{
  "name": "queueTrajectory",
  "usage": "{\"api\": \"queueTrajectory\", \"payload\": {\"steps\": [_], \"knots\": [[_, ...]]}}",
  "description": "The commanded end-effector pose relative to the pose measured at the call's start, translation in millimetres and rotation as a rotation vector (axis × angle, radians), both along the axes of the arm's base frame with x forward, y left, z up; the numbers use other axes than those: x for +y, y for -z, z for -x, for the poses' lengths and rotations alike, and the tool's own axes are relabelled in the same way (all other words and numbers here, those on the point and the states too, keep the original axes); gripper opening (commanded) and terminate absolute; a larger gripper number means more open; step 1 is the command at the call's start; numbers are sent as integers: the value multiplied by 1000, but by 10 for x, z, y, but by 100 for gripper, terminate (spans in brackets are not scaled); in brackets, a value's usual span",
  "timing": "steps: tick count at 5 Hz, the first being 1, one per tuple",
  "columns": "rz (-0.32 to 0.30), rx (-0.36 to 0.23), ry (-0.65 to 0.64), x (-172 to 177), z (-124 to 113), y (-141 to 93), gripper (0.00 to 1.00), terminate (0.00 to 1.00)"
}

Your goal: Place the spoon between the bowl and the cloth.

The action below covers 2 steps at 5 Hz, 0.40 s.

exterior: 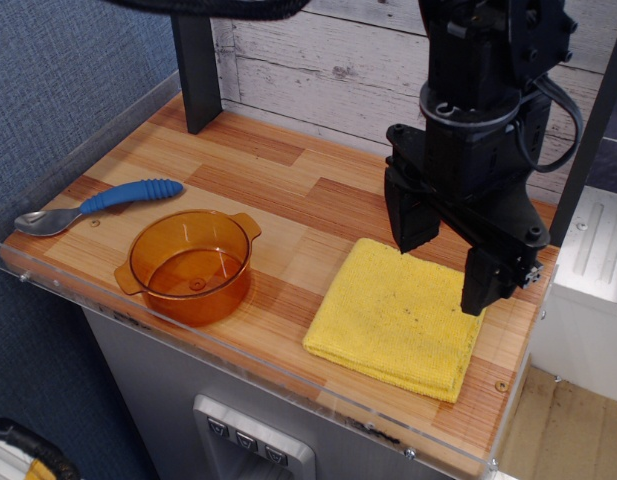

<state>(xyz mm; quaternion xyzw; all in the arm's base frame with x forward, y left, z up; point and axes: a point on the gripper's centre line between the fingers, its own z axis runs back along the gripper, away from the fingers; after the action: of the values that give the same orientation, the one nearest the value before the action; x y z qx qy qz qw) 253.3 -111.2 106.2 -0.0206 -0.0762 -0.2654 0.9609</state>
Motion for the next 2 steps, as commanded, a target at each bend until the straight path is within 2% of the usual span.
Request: {"api": "queueTrajectory", "payload": {"steps": [1,2], "knots": [[0,0,0,0,0,0,100,0],[-45,38,47,293,-50,-33,100,0]]}}
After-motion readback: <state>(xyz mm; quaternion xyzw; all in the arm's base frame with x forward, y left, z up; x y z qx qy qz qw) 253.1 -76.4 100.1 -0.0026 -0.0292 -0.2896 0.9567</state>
